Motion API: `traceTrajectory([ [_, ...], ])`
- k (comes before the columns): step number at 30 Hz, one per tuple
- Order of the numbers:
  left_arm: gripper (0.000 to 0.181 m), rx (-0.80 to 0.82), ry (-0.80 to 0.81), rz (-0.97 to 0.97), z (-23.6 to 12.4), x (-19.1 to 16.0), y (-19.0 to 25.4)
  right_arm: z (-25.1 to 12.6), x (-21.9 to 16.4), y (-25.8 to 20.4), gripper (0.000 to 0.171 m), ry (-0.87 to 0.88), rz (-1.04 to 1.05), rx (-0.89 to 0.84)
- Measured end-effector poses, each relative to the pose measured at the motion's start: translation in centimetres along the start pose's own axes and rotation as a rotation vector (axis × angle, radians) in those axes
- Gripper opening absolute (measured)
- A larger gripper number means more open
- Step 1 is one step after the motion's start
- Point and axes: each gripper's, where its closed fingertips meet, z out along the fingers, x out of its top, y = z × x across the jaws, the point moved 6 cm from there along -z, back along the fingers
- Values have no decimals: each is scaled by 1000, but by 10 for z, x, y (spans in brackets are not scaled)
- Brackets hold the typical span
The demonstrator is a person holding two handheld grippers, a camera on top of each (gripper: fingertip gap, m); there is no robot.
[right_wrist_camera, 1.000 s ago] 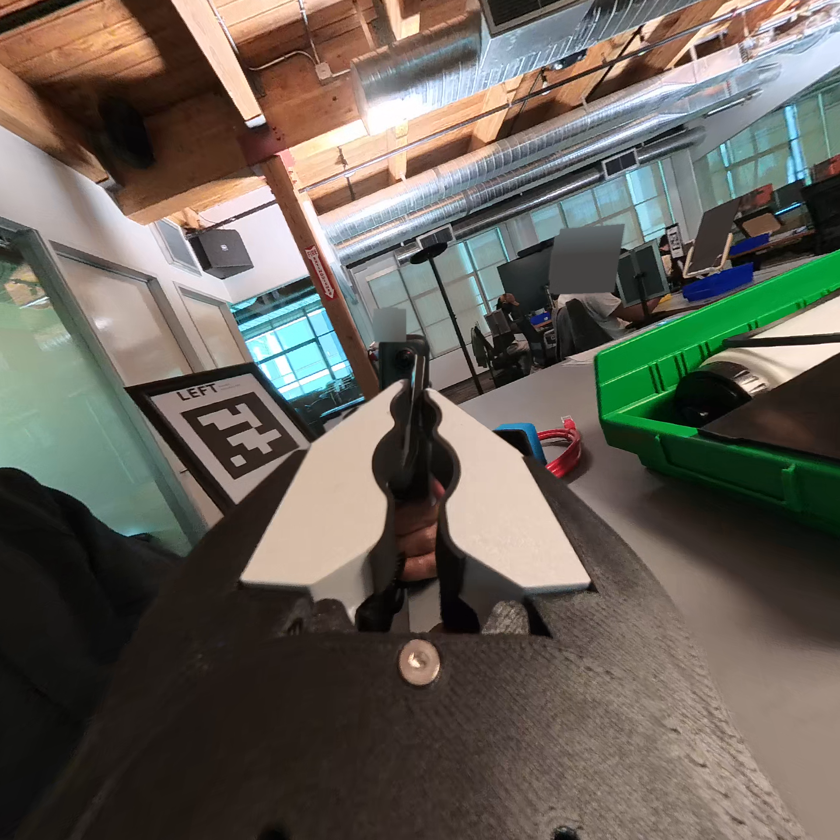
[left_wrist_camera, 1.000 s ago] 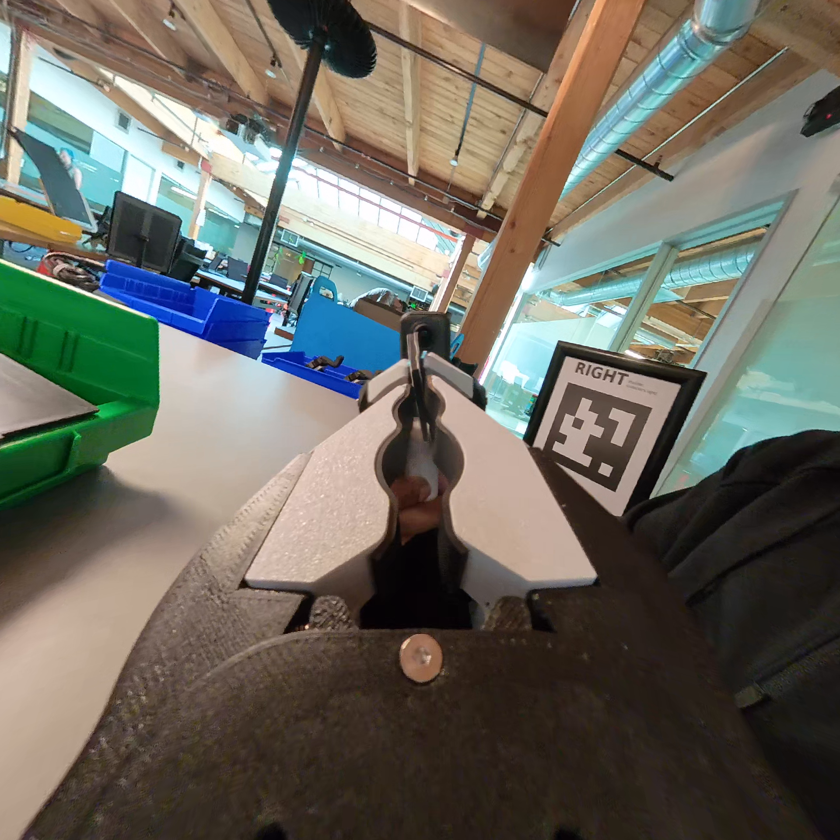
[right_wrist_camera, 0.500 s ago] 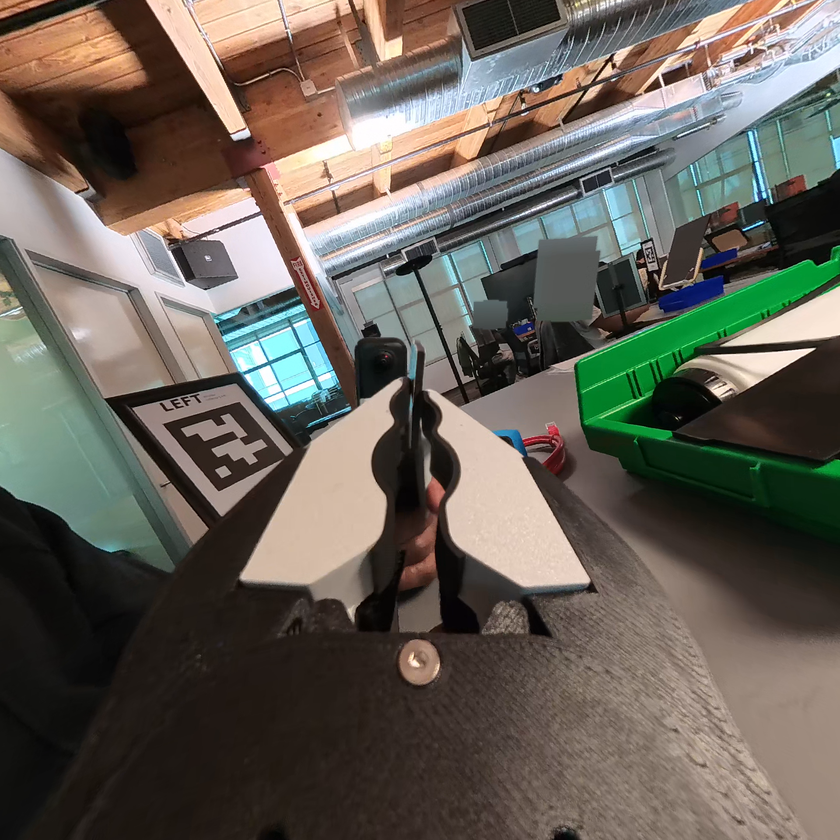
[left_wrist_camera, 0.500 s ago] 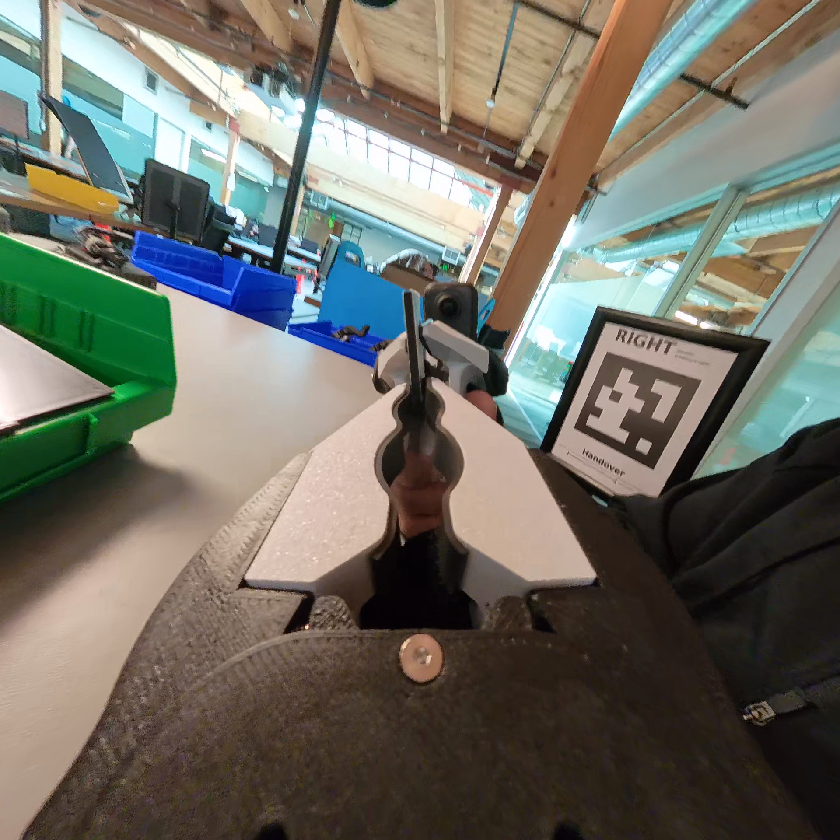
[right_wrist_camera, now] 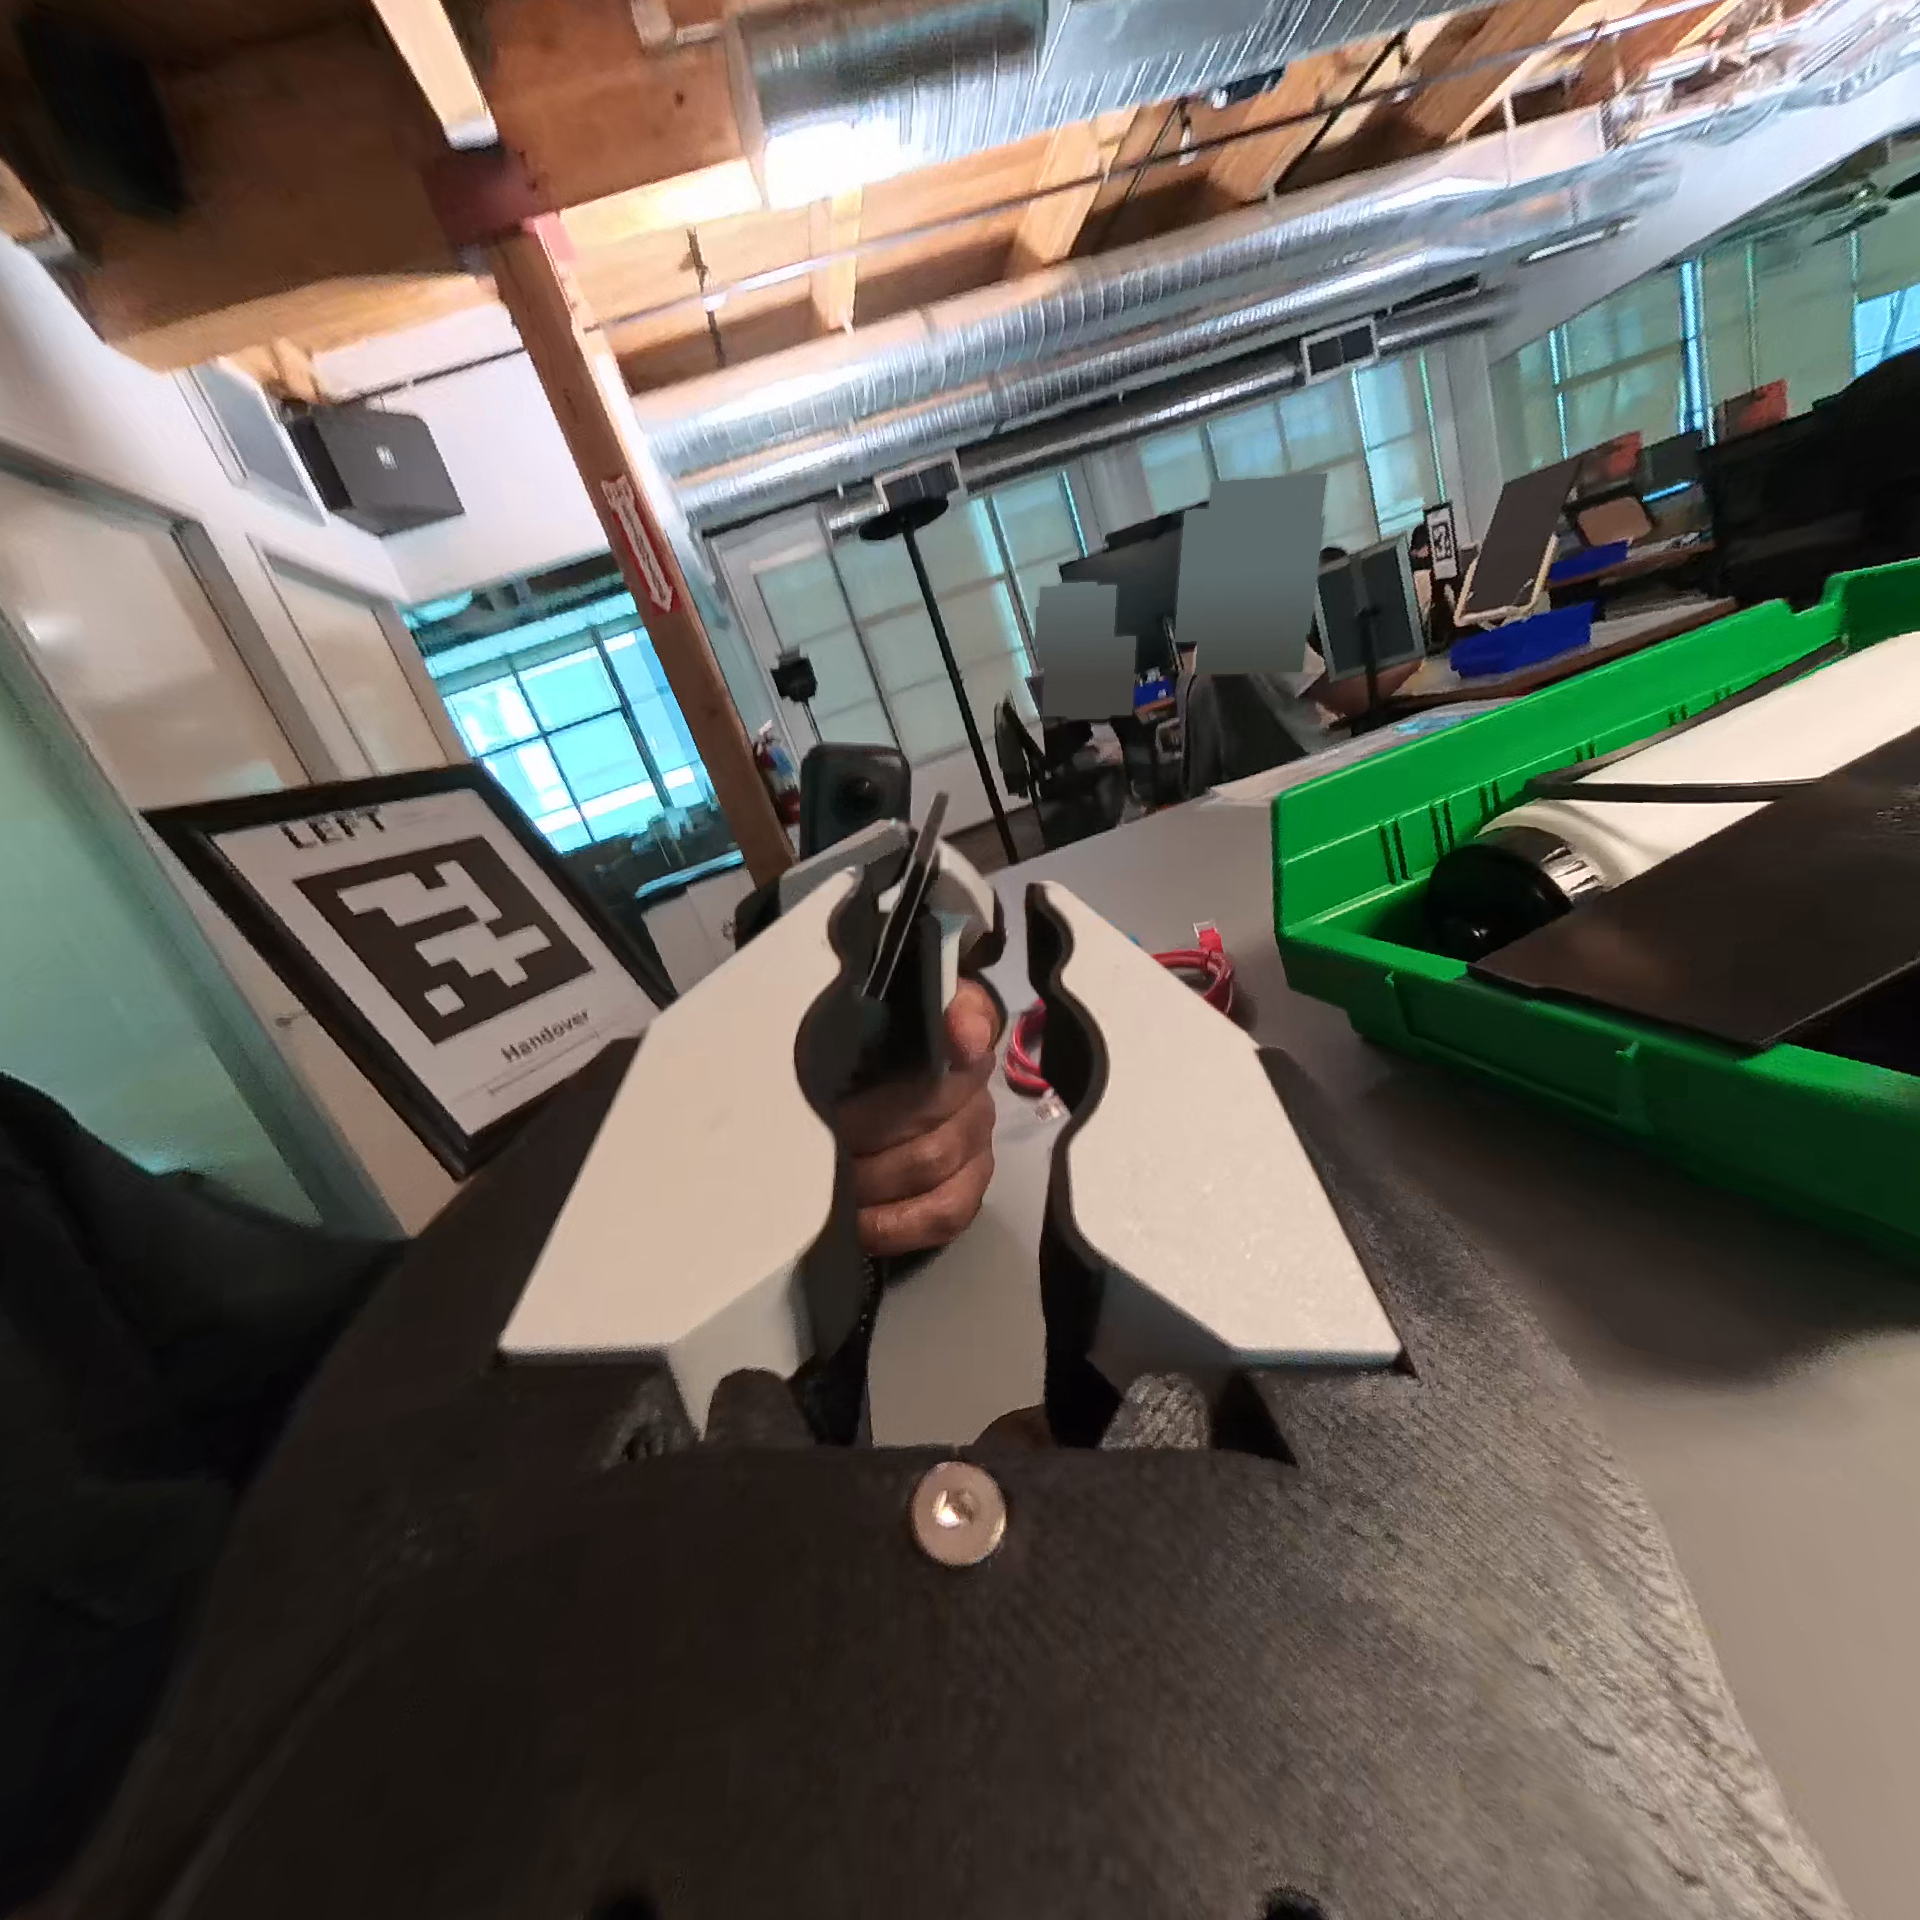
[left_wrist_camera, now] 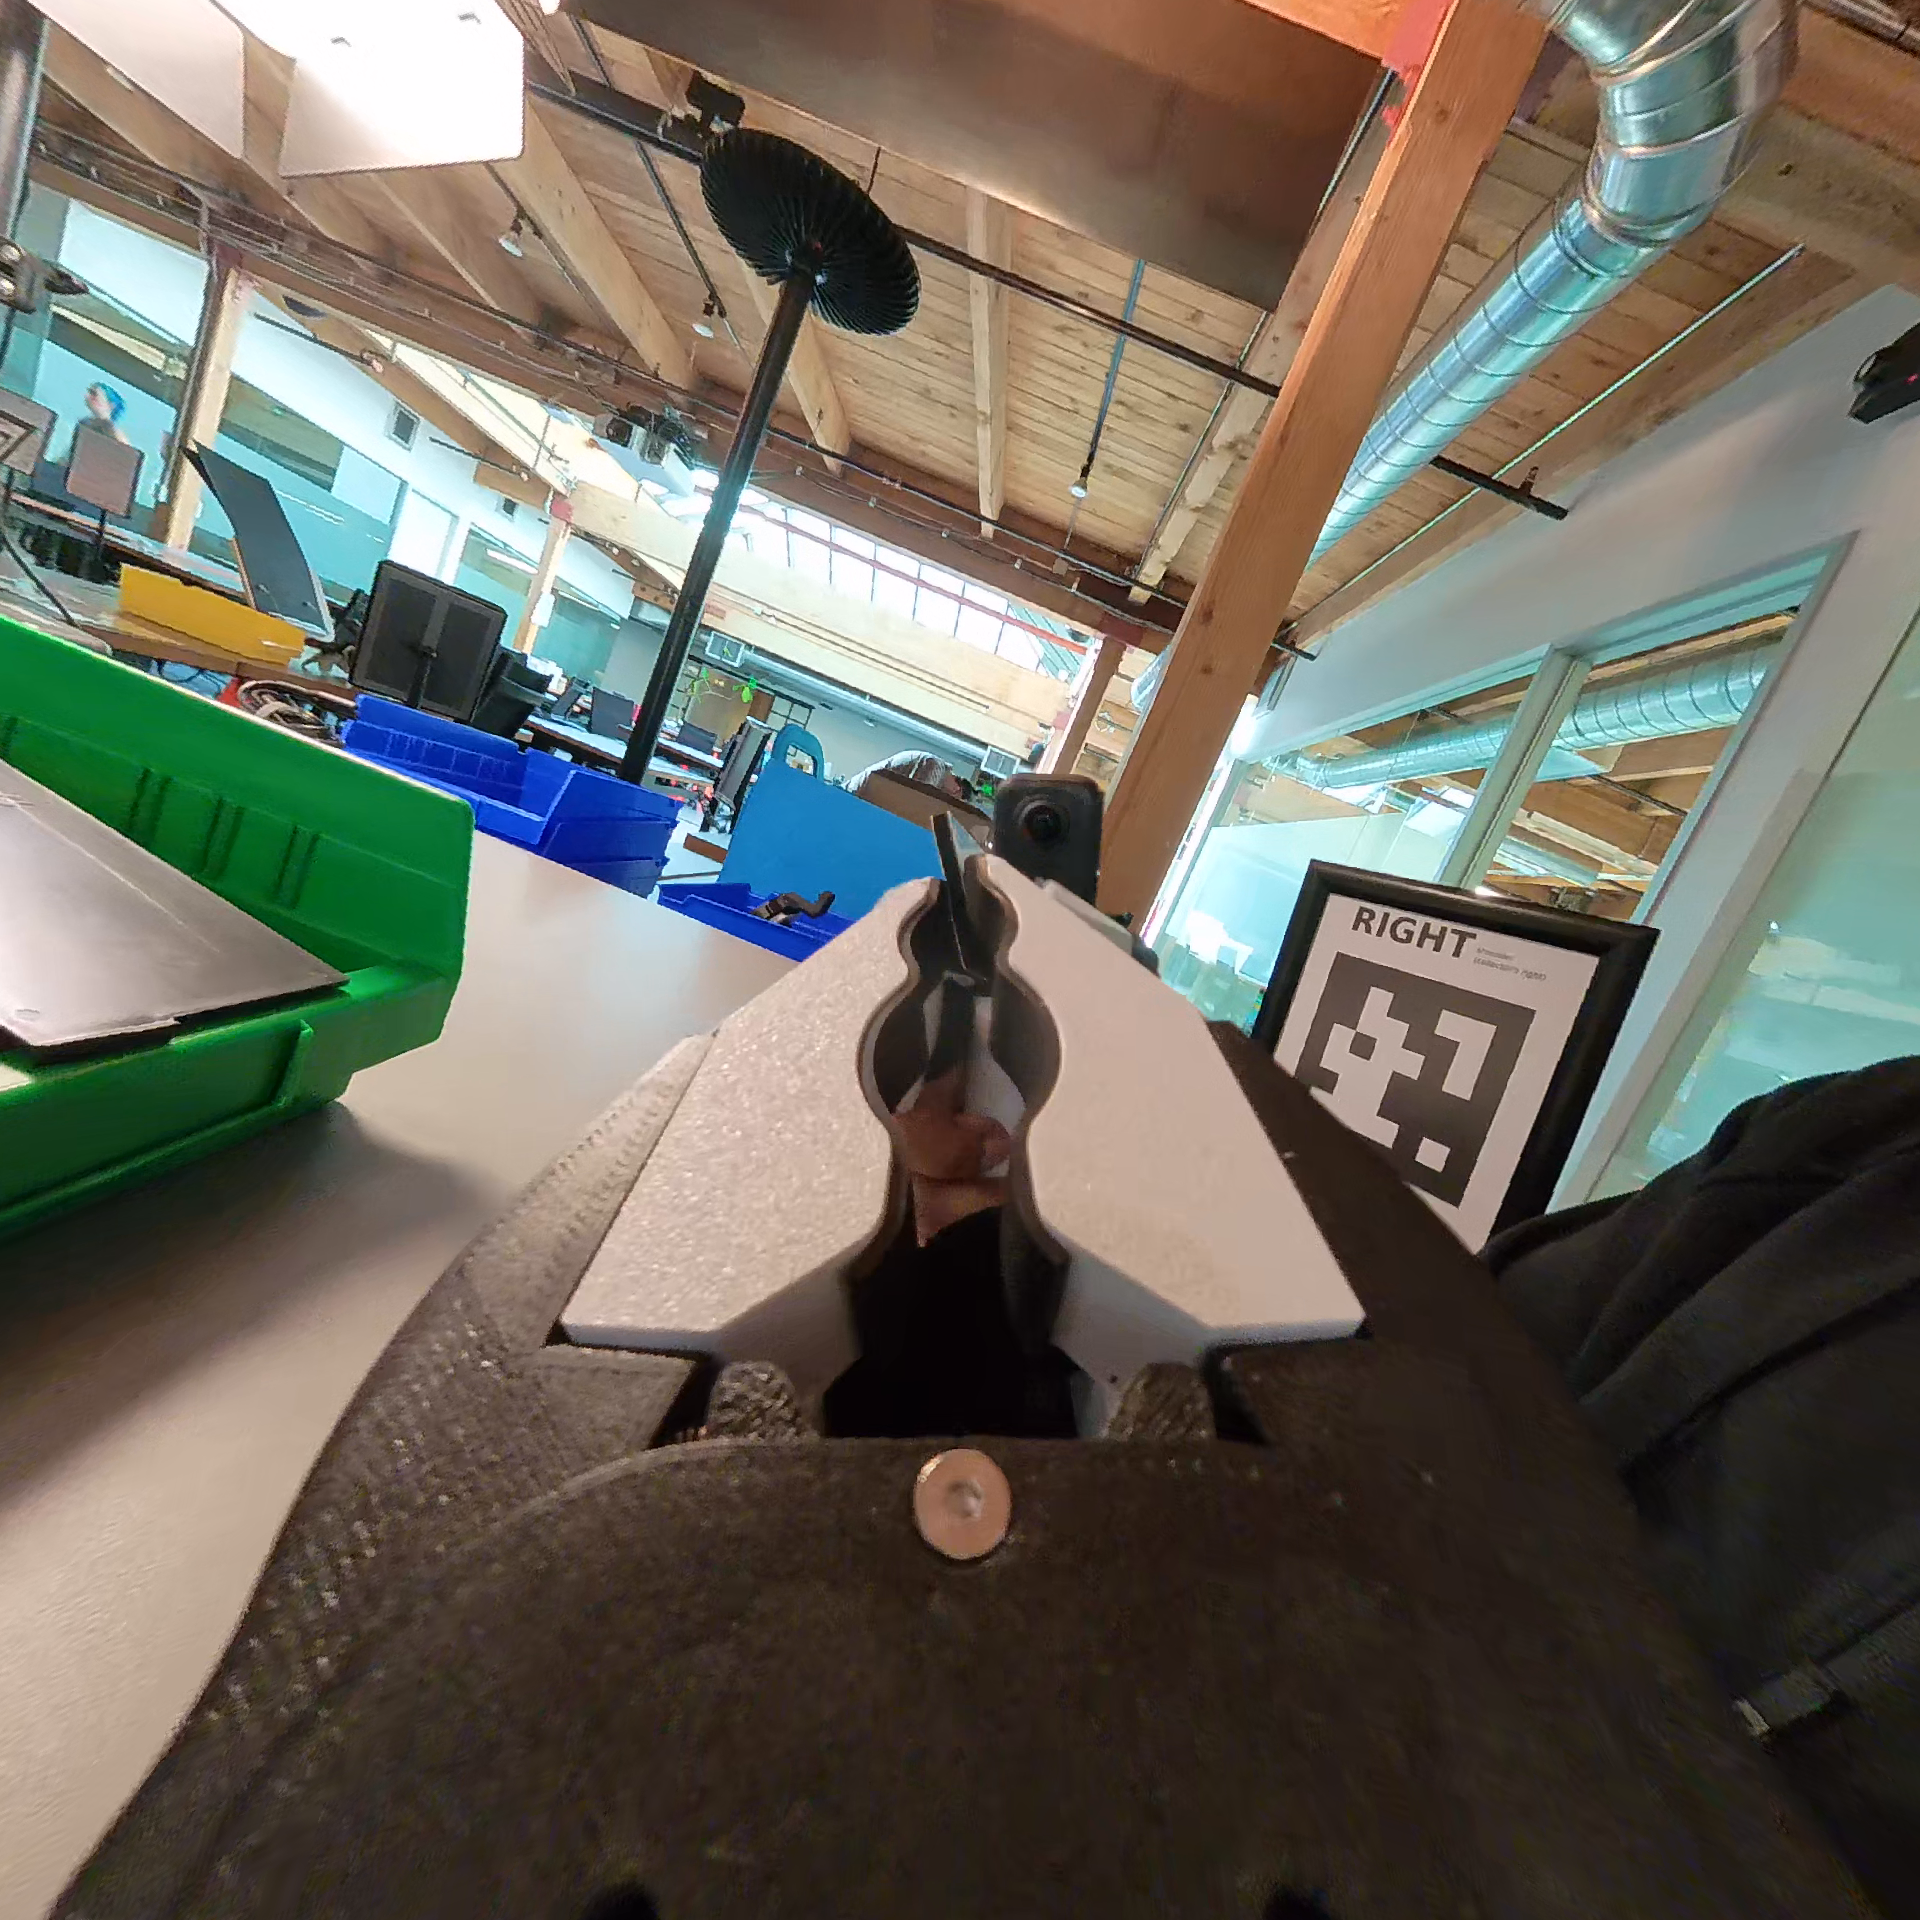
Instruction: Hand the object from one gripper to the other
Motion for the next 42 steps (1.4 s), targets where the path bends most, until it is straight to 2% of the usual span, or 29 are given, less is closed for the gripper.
traceTrajectory([
  [2,4,-6,-29,4,3,-3,1,-3,2,2,23,27,21,9],
  [4,4,-5,-40,6,4,-4,2,-2,1,0,5,12,12,19],
  [7,4,-3,-16,-13,1,-1,-1,2,-4,-3,5,-43,-3,19],
  [16,4,-9,-19,1,2,-2,1,10,-17,-15,7,-199,-55,58],
  [19,4,-11,-32,5,3,-3,2,7,-13,-12,31,-160,-63,38],
  [20,4,-14,-38,7,4,-4,3,7,-12,-10,33,-147,-53,29],
  [21,4,-18,-43,8,4,-4,3,7,-12,-10,30,-142,-45,31],
  [23,4,-28,-55,-1,5,-5,4,7,-11,-11,6,-132,-55,44],
  [25,6,-28,-56,-12,6,-6,3,7,-10,-9,5,-115,-63,23],
  [28,24,10,-59,-25,7,-6,-1,2,-3,-6,5,-30,-22,36],
  [30,29,12,-75,-33,9,-8,-1,0,0,-2,5,14,15,32],
  [33,25,-14,-104,-47,11,-11,1,0,1,-4,5,27,10,38],
  [35,4,-39,-116,-40,12,-12,4,3,-1,-6,5,17,-3,39],
  [37,3,-54,-116,-27,11,-12,7,2,0,-8,10,20,-30,38],
  [39,4,-71,-137,-20,12,-14,9,0,4,-6,29,32,-39,16],
  [42,4,-98,-205,-1,16,-20,15,-2,6,-8,27,15,-54,19],
])
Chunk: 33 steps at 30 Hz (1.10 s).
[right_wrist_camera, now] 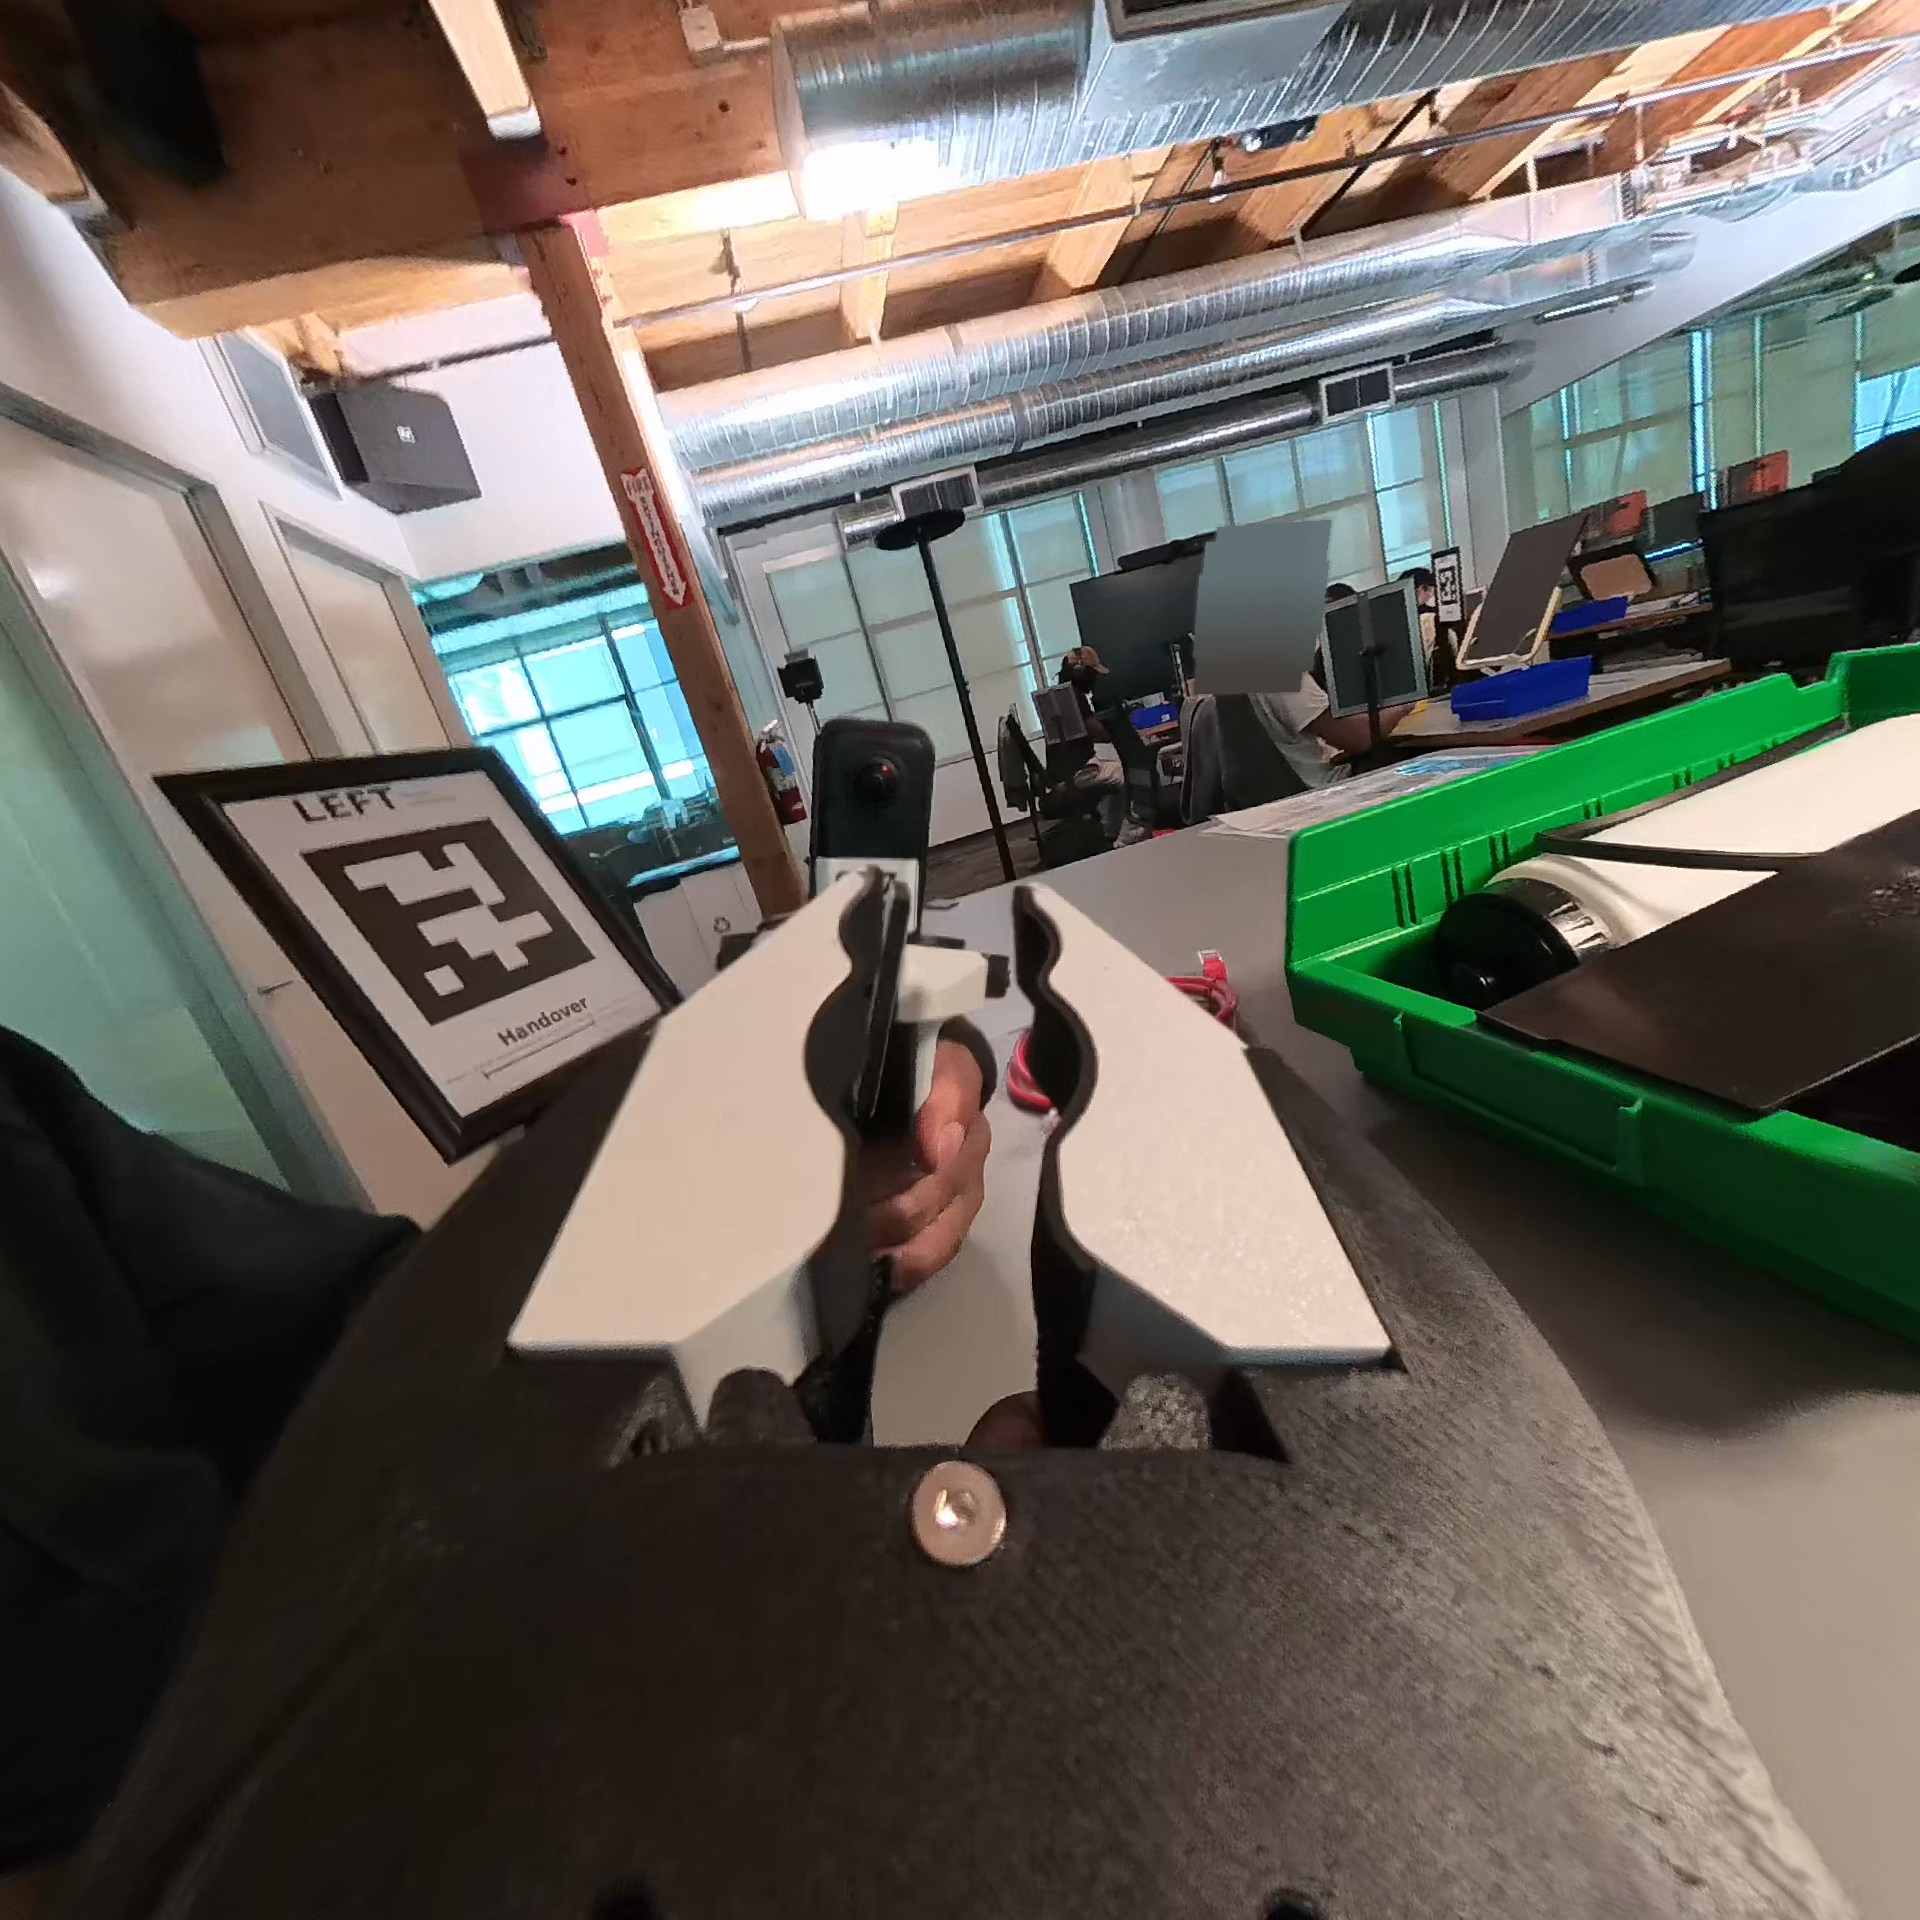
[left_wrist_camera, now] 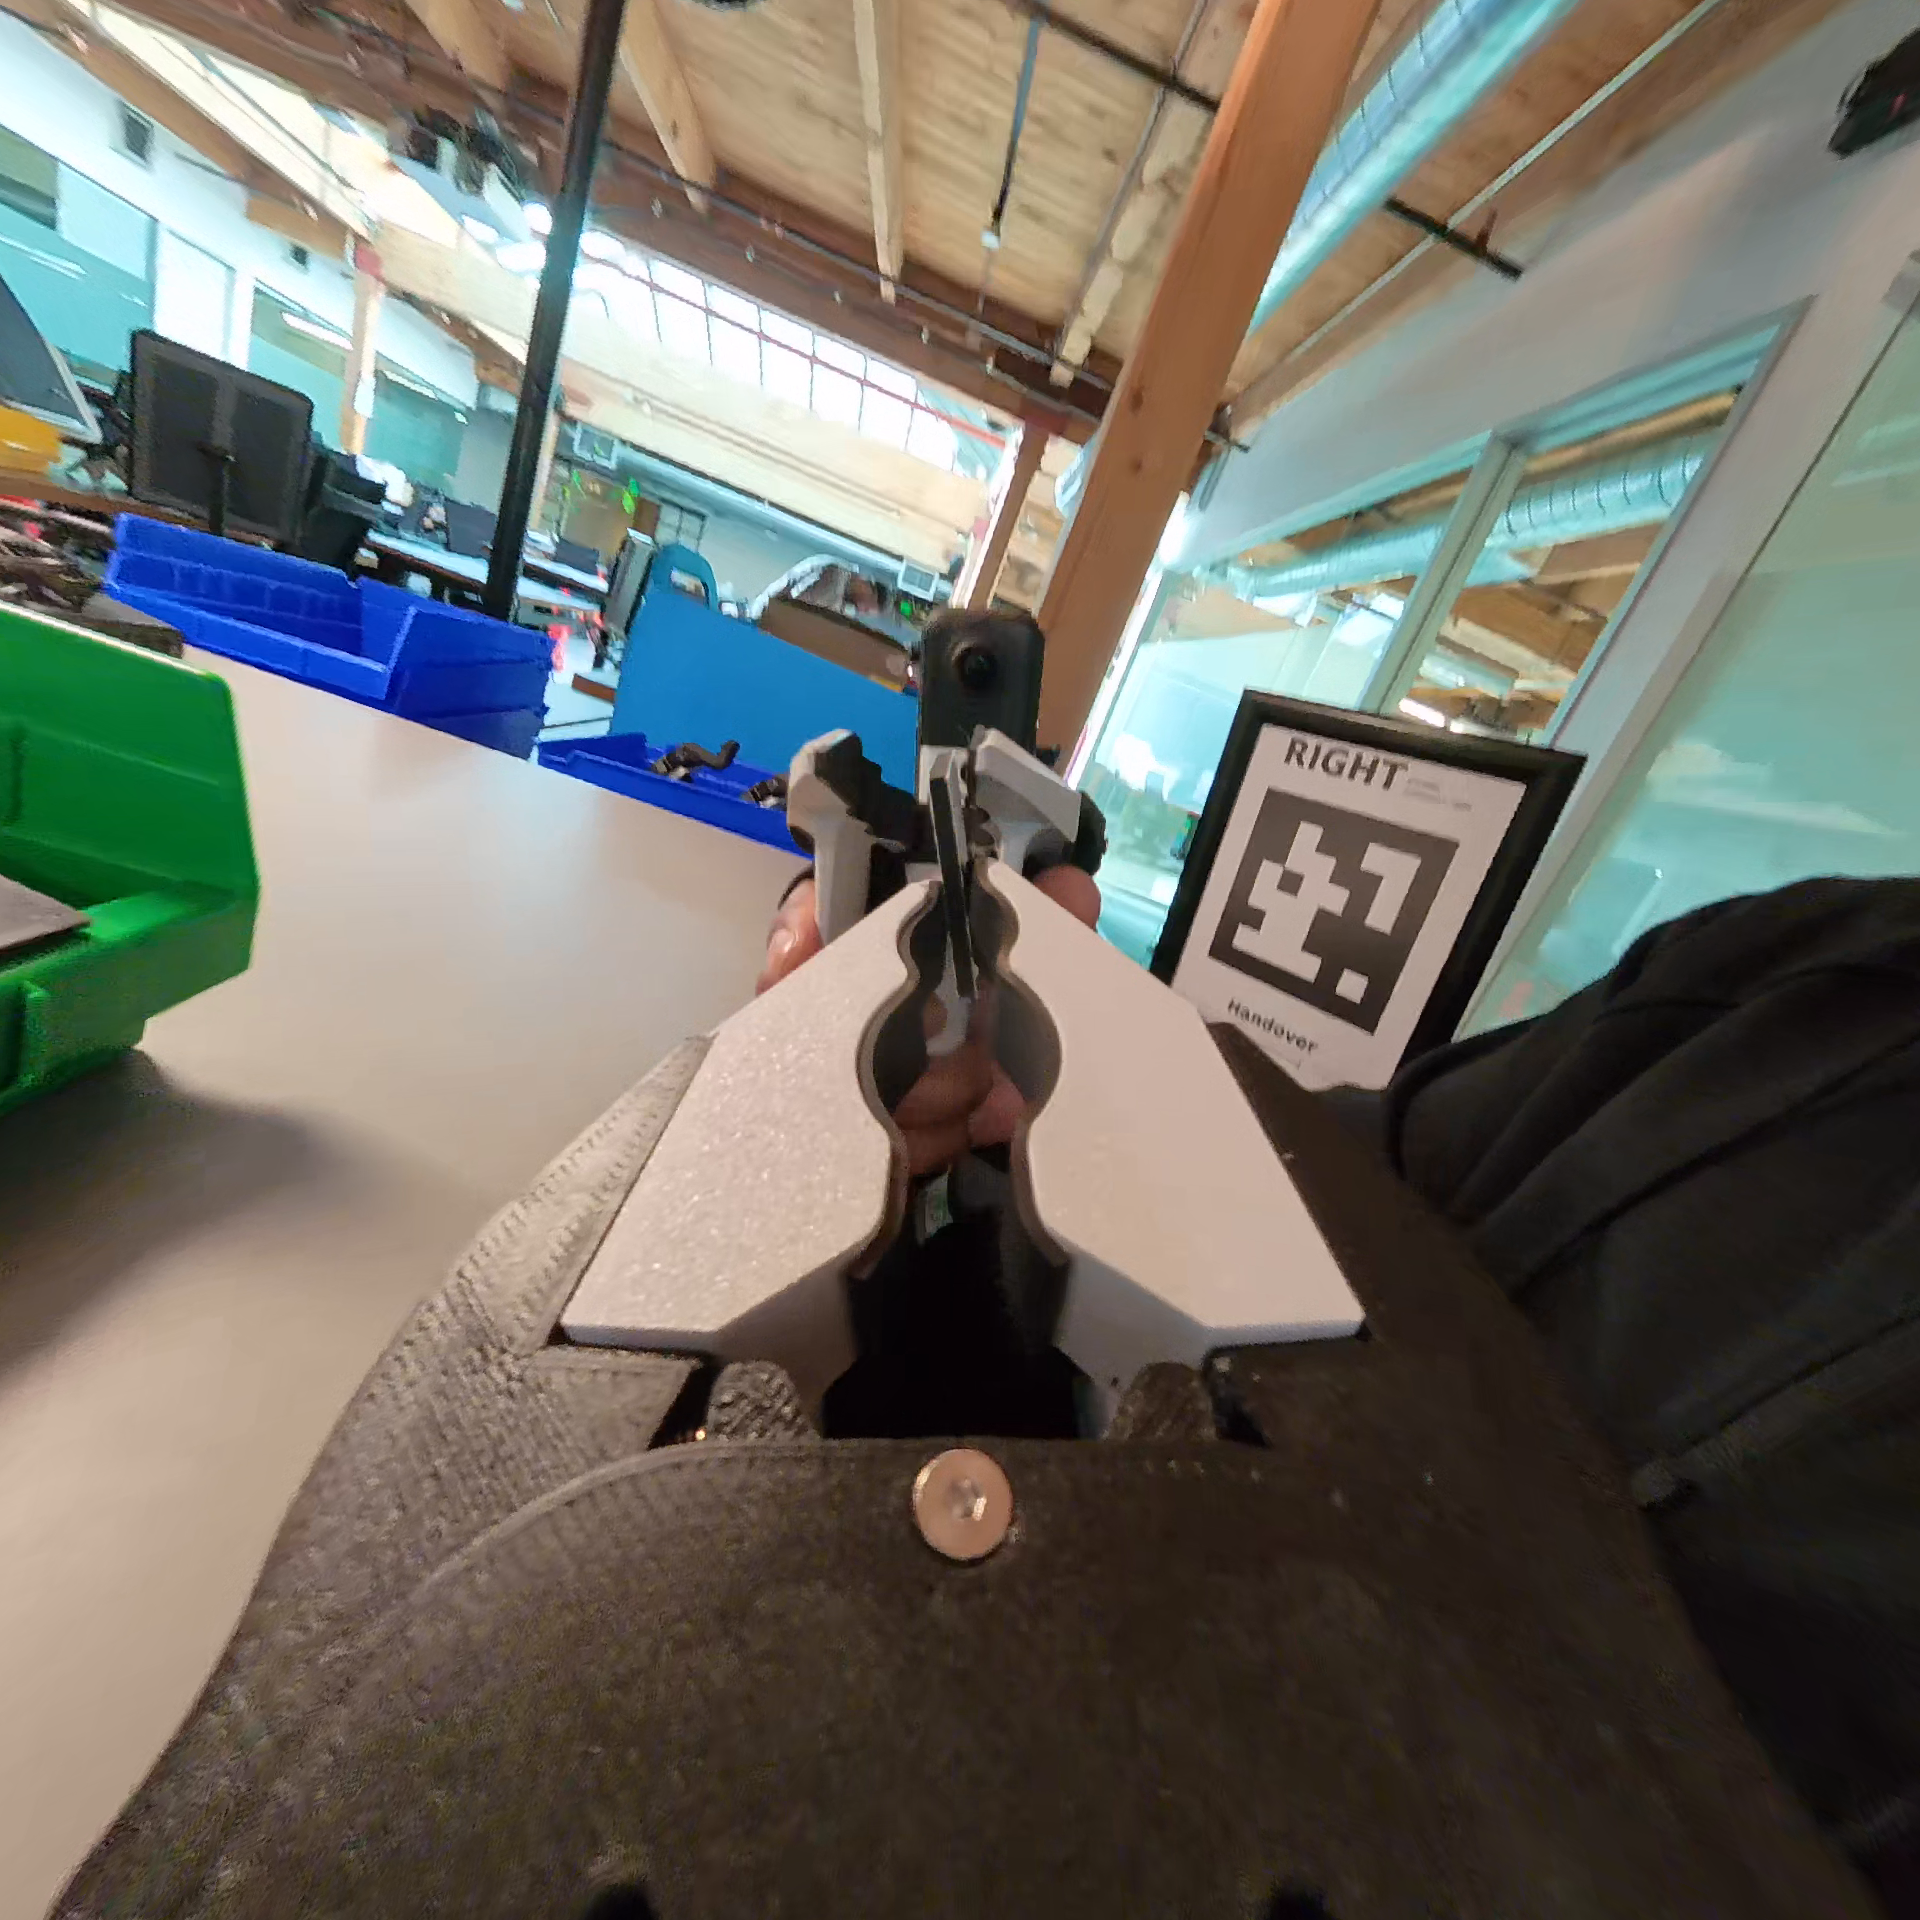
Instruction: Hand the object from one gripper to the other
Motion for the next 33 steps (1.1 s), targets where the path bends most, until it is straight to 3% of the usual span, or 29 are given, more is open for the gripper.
traceTrajectory([
  [2,4,3,-52,15,5,-5,2,0,-1,-5,6,-25,-40,23],
  [8,19,41,-108,20,11,-10,1,-2,4,-6,5,7,-61,8],
  [12,5,59,-133,35,13,-12,1,0,3,-6,5,12,-59,8],
  [17,4,63,11,-4,-2,1,-6,-7,3,2,2,-22,-70,-31],
  [21,2,64,162,-17,-17,13,-11,-5,-11,1,1,-165,-60,0],
  [27,3,64,141,-5,-14,12,-10,1,-22,-11,2,-273,-107,45],
  [33,3,36,118,-15,-12,10,-8,-3,-13,-2,25,-188,-39,3],
])
